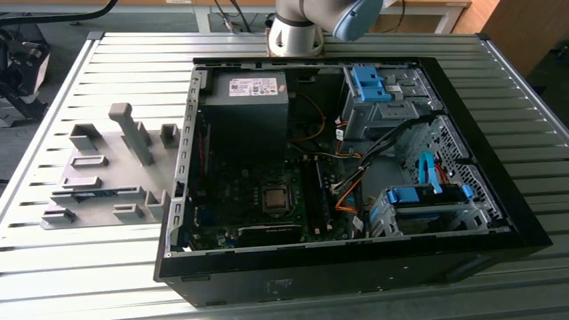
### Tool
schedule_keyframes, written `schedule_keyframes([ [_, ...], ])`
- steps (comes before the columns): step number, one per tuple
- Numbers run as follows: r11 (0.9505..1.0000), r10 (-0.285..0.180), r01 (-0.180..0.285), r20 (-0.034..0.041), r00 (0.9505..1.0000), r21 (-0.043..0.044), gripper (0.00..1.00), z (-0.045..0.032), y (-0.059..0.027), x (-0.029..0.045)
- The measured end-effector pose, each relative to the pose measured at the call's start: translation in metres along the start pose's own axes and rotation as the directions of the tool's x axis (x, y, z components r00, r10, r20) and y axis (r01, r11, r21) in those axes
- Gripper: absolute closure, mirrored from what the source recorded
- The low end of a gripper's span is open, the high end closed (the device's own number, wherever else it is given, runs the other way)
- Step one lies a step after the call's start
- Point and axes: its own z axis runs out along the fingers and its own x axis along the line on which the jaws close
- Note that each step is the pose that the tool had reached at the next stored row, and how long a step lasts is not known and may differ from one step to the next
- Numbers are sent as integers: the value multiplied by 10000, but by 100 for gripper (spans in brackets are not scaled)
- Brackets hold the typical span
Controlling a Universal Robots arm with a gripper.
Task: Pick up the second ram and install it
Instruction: 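Pick up the second ram and move it above second insertion slot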
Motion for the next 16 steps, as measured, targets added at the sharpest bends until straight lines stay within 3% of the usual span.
schedule_keyframes([
  [5,10000,-100,100,-4,10000,-2,89,0,0,0],
  [9,9988,-490,490,-15,9988,-12,89,0,0,1],
  [16,9899,-1415,1414,-42,9899,-37,89,2,-1,6],
])
